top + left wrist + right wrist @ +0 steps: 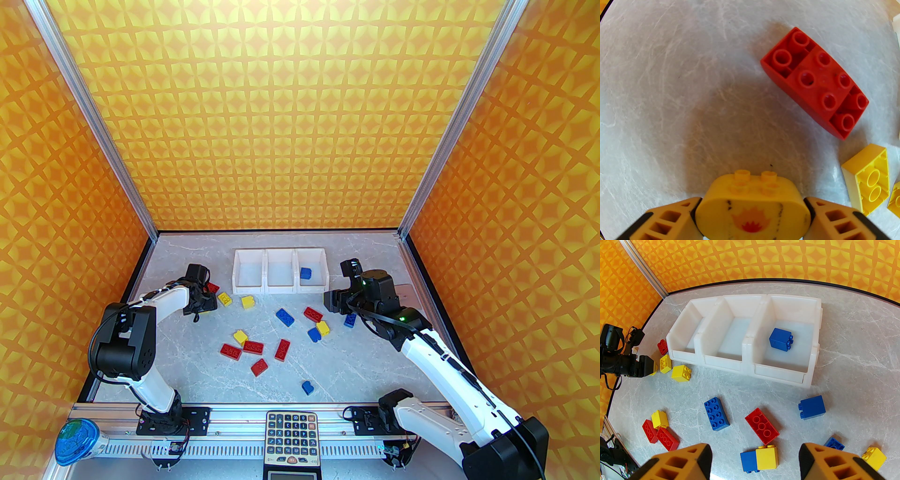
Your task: Sort the legos into containers by color
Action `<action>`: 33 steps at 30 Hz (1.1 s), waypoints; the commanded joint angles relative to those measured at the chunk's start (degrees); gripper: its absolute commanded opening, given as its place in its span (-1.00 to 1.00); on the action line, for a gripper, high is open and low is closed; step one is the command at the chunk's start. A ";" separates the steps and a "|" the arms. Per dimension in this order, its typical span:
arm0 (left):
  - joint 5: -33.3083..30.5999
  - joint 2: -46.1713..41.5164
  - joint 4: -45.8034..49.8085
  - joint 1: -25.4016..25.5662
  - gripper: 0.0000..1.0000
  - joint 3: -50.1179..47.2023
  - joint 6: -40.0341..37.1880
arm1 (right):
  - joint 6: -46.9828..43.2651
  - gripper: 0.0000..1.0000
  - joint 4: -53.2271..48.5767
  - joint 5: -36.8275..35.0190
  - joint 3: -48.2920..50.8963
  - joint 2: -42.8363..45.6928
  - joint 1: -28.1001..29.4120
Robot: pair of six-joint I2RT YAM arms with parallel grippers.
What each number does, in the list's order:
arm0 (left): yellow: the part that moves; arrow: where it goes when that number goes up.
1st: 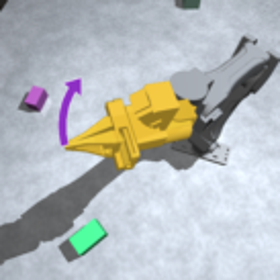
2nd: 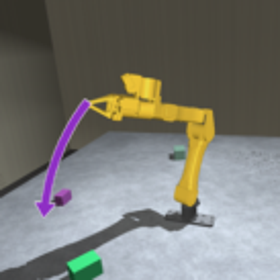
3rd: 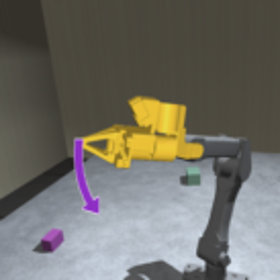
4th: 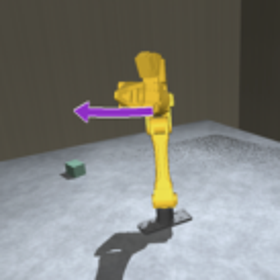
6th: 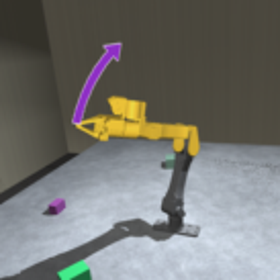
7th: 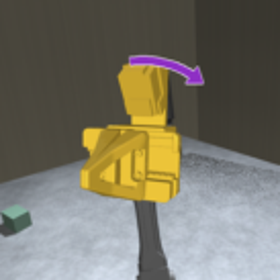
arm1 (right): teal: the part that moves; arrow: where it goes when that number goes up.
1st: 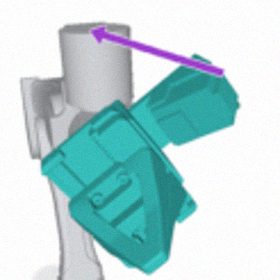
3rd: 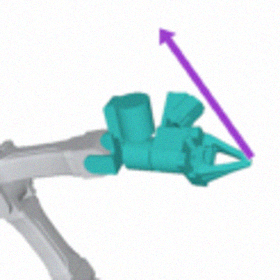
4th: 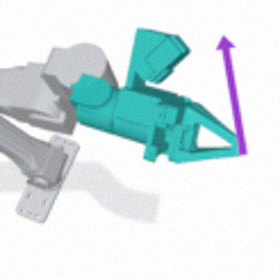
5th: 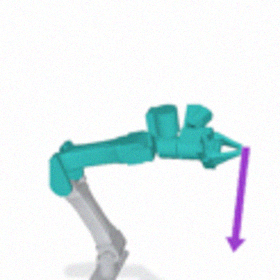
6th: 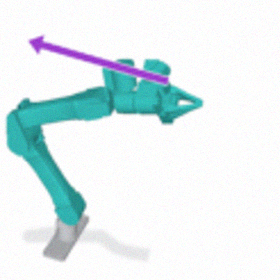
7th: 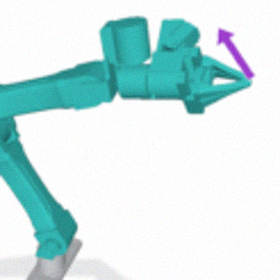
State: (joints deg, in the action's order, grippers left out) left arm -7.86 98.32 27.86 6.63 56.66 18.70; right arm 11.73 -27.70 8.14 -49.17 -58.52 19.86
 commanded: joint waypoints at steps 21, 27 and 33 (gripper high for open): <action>0.90 -11.80 9.87 8.13 -0.07 14.58 -0.50 | 5.07 0.24 10.42 1.25 8.83 2.14 0.17; 0.83 -7.38 7.81 12.52 -0.09 21.13 1.29 | 5.10 0.25 10.89 0.96 9.43 2.59 0.18; 0.83 1.23 8.28 16.27 -0.11 28.78 0.98 | 5.15 0.26 11.53 1.81 9.96 3.39 0.22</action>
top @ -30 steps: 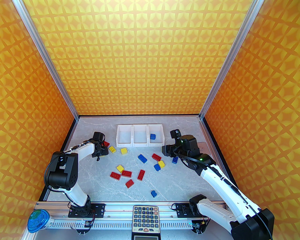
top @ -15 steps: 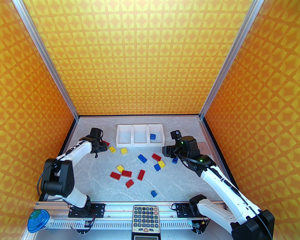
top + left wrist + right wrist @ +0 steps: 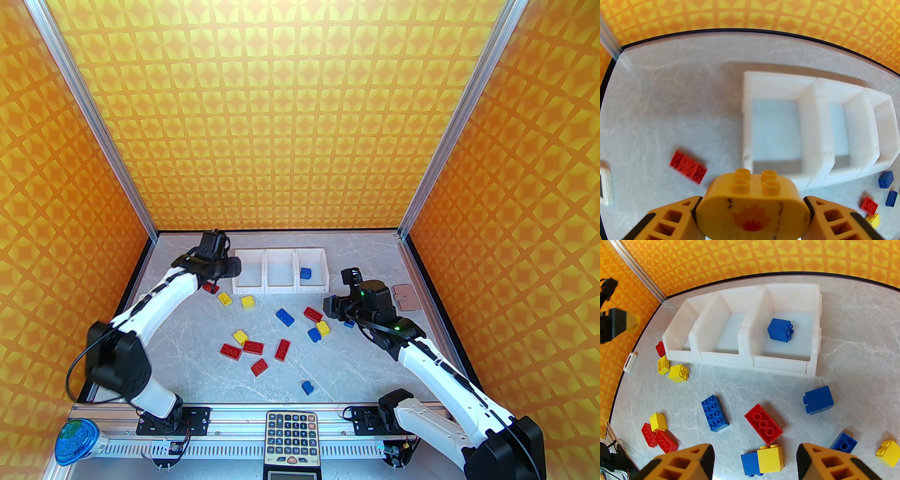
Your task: Sort the legos into containers by color
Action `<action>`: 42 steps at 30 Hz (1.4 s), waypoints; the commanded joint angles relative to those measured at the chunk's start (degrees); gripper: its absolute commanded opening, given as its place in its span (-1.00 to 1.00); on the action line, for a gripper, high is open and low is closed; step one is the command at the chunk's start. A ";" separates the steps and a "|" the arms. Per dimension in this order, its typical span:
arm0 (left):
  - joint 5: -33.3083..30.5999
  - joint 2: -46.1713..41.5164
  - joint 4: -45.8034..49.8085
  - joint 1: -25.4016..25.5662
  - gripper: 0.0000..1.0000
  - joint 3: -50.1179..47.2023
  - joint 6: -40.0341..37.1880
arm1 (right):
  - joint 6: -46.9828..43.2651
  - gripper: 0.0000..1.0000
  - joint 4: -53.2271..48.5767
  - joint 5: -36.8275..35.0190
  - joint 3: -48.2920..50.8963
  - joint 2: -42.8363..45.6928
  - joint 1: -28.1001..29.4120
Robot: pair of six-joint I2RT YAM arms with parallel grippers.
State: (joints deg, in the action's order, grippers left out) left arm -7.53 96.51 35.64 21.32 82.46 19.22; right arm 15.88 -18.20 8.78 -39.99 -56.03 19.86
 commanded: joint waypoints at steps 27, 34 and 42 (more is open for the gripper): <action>0.23 11.99 2.40 2.89 0.67 11.72 0.42 | -1.64 0.28 4.36 2.24 0.26 -1.98 4.61; 0.01 2.44 -0.81 3.70 0.67 1.06 1.61 | -2.08 0.29 3.50 -1.12 -0.19 -3.21 5.23; -0.27 -11.81 -0.44 4.01 0.67 -11.29 -0.64 | -1.96 0.29 2.41 -4.28 -1.39 -6.96 5.24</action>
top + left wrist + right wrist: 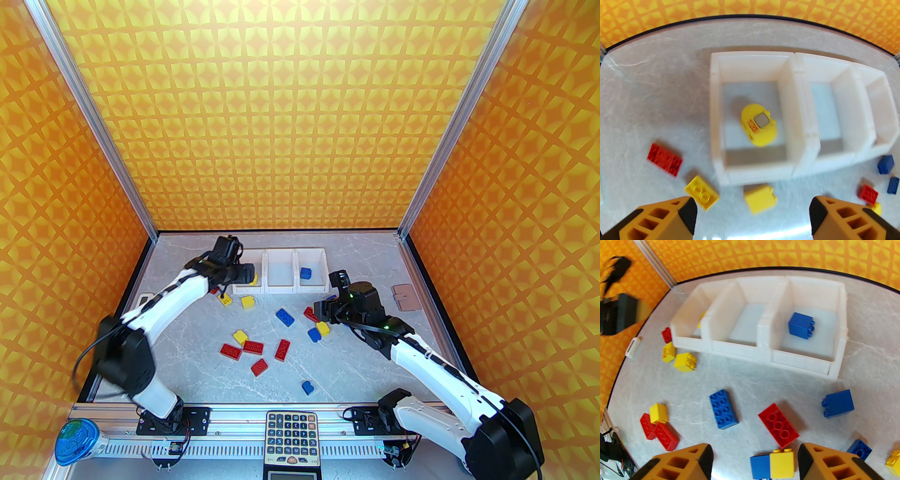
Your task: Sort the legos into containers by color
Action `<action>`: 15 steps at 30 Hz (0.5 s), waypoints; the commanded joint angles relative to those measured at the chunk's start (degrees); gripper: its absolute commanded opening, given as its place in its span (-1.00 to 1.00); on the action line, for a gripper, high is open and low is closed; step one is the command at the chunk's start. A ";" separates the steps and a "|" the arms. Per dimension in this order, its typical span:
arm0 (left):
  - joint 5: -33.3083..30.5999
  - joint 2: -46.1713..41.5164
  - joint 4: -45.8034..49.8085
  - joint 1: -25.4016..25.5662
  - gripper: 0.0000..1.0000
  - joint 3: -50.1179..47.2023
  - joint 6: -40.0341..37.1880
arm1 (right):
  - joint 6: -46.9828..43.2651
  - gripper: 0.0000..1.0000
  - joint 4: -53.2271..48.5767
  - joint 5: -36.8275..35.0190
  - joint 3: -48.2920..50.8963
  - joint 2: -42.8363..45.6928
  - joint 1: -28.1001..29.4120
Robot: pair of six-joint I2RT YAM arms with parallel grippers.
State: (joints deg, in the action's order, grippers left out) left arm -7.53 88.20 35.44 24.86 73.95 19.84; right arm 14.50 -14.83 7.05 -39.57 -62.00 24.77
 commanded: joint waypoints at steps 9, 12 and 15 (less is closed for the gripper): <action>-0.27 -11.34 -2.52 0.47 0.69 -10.40 -4.76 | -1.87 0.36 -6.38 -9.99 -6.39 -9.88 0.28; -0.21 -13.50 -7.74 0.69 0.70 -14.31 -4.88 | -2.26 0.36 -8.39 -11.29 -9.11 -14.80 0.27; -0.07 -14.83 -9.18 0.71 0.72 -15.70 -5.35 | -2.43 0.36 -9.19 -12.52 -10.82 -18.12 0.32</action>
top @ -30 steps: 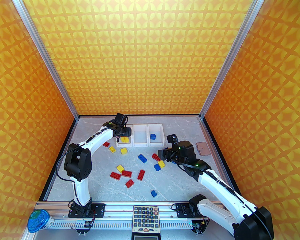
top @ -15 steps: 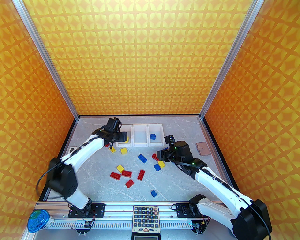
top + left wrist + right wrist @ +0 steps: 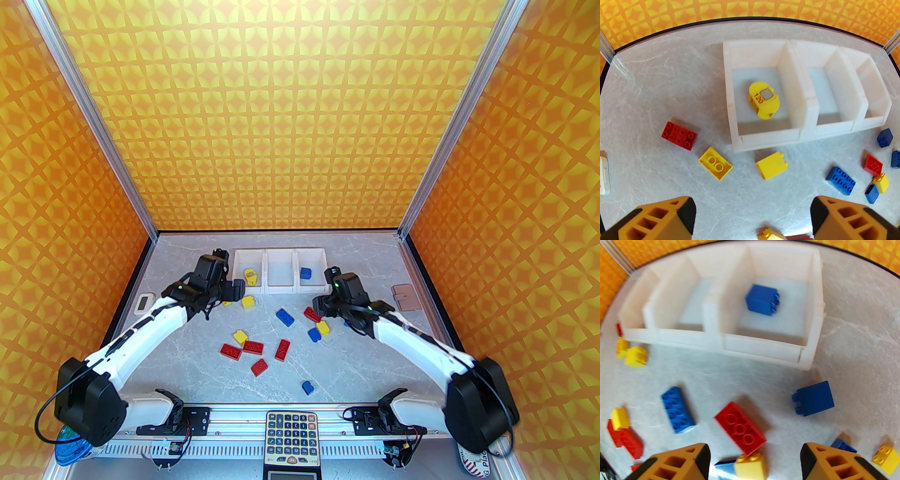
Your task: Sort the legos into containers by color
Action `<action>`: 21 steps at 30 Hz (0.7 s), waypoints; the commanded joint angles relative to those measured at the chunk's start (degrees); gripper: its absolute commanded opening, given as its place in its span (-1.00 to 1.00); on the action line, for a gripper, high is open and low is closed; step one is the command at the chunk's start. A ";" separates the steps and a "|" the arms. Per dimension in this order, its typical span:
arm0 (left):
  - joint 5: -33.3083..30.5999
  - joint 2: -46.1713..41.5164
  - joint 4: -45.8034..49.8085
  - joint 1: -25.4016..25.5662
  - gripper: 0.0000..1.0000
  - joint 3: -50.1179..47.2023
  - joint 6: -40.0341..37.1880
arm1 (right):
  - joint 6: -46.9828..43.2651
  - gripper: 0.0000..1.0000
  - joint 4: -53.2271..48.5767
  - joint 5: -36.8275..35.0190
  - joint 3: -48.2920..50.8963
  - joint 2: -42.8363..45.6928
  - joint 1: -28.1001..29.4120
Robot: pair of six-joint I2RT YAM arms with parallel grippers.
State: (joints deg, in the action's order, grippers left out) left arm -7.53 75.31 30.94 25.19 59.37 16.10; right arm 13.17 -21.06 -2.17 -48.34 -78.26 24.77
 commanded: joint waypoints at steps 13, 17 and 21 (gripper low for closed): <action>4.98 -6.29 -14.76 0.65 0.73 -8.58 -1.49 | -2.06 0.48 -5.75 -7.52 -7.25 -10.72 -2.18; 5.77 -5.93 -16.24 1.37 0.73 -10.04 -1.74 | -2.35 0.53 -4.89 -5.74 -7.96 -13.89 -4.41; 5.82 -5.43 -17.07 1.70 0.73 -10.63 -2.22 | -2.34 0.54 -4.91 -4.45 -8.77 -16.22 -5.25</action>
State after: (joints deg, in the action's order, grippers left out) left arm -3.38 69.80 16.84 26.61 49.47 14.66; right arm 11.64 -25.12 -7.73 -54.94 -93.17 19.86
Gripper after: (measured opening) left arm 0.865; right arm 0.770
